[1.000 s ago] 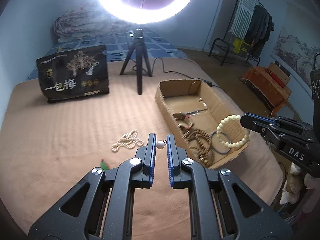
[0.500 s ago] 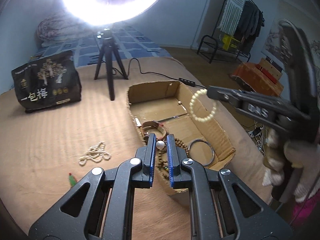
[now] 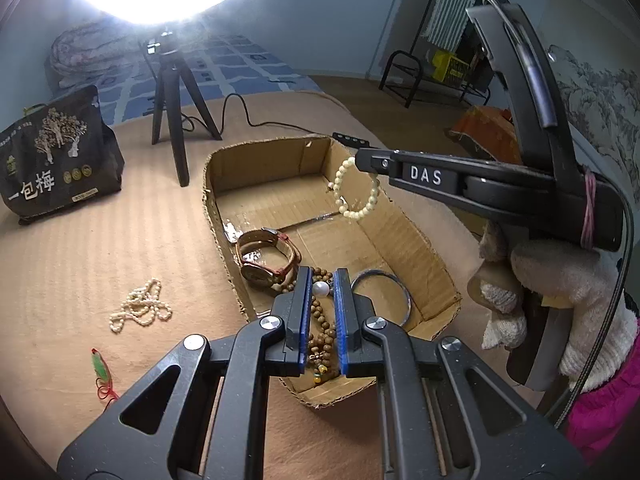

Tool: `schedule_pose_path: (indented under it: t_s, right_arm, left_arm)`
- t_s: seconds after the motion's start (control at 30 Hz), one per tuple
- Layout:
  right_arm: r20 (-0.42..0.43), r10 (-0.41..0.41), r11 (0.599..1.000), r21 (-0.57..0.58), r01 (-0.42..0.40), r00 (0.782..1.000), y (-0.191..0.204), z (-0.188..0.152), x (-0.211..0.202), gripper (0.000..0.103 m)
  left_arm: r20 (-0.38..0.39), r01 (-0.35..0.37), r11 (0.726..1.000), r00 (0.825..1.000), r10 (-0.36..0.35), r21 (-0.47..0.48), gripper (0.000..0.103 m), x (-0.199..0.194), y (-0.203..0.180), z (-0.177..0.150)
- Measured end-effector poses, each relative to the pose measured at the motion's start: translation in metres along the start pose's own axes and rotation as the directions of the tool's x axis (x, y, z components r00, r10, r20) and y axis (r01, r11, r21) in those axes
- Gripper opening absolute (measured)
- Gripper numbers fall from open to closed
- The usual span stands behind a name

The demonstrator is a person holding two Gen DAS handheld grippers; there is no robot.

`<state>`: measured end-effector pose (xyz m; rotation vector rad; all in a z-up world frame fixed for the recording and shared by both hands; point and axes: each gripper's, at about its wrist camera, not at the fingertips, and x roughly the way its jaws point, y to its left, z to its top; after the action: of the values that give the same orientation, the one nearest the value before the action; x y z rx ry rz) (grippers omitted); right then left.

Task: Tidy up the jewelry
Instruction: 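Open the right tool to drop the bracelet while the left tool releases the earring into the box, then move the left tool to the green jade pendant while the right tool approaches the pearl necklace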

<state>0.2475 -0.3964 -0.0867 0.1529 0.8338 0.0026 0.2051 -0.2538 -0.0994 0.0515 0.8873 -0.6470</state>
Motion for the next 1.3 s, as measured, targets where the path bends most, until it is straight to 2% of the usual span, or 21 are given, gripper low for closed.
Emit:
schedule_pose_path:
  t_s: [0.1, 0.17, 0.2, 0.23, 0.27, 0.33, 0.4, 0.43, 0.6, 0.97, 1.3]
  right_arm:
    - [-0.007, 0.011, 1.0, 0.003, -0.011, 1.0, -0.003, 0.0, 0.004, 0.006]
    - [-0.003, 0.01, 1.0, 0.001, -0.01, 1.0, -0.003, 0.0, 0.005, 0.01]
    - [-0.002, 0.008, 1.0, -0.001, -0.008, 1.0, -0.003, 0.0, 0.005, 0.019]
    - [0.0, 0.008, 1.0, -0.003, -0.008, 1.0, -0.003, 0.0, 0.004, 0.029]
    - [0.004, 0.004, 1.0, -0.005, -0.004, 1.0, -0.002, 0.0, 0.004, 0.034]
    - [0.009, -0.018, 1.0, -0.009, 0.018, 1.0, -0.001, -0.001, 0.003, 0.063]
    - [0.025, -0.042, 0.999, -0.008, 0.042, 0.999, -0.001, 0.0, 0.0, 0.079]
    - [0.035, -0.048, 0.999, -0.007, 0.048, 0.998, -0.002, -0.001, -0.003, 0.084]
    - [0.055, -0.076, 0.997, 0.008, 0.076, 0.996, -0.004, 0.002, -0.009, 0.101]
    - [0.06, -0.105, 0.994, 0.011, 0.104, 0.993, 0.002, 0.0, -0.02, 0.103]
    - [0.097, -0.059, 0.998, 0.037, 0.056, 0.993, 0.021, 0.001, -0.043, 0.103]
  left_arm:
    - [-0.005, 0.001, 1.0, 1.0, -0.001, 0.004, 0.009, 0.002, -0.002, 0.0]
    - [-0.005, -0.001, 1.0, 1.0, 0.001, 0.001, 0.009, 0.003, -0.003, 0.0]
    - [-0.01, -0.003, 1.0, 1.0, 0.003, 0.0, 0.01, 0.003, -0.003, 0.0]
    - [-0.018, -0.004, 1.0, 1.0, 0.004, -0.001, 0.025, 0.004, -0.003, 0.0]
    - [-0.021, 0.001, 1.0, 1.0, -0.001, -0.004, 0.047, 0.005, -0.002, 0.0]
    - [0.001, -0.005, 1.0, 1.0, 0.005, 0.002, 0.06, 0.001, -0.004, -0.001]
    - [0.002, -0.022, 1.0, 1.0, 0.022, 0.015, 0.066, 0.0, -0.006, -0.001]
    - [0.002, -0.024, 1.0, 1.0, 0.023, 0.02, 0.069, -0.001, -0.007, -0.001]
    - [-0.009, -0.031, 0.999, 0.999, 0.031, 0.03, 0.071, -0.002, -0.009, -0.004]
    - [0.003, -0.053, 0.997, 0.999, 0.053, 0.051, 0.071, -0.017, -0.001, -0.011]
    - [0.035, -0.093, 0.995, 0.995, 0.092, 0.024, 0.071, -0.047, 0.032, -0.019]
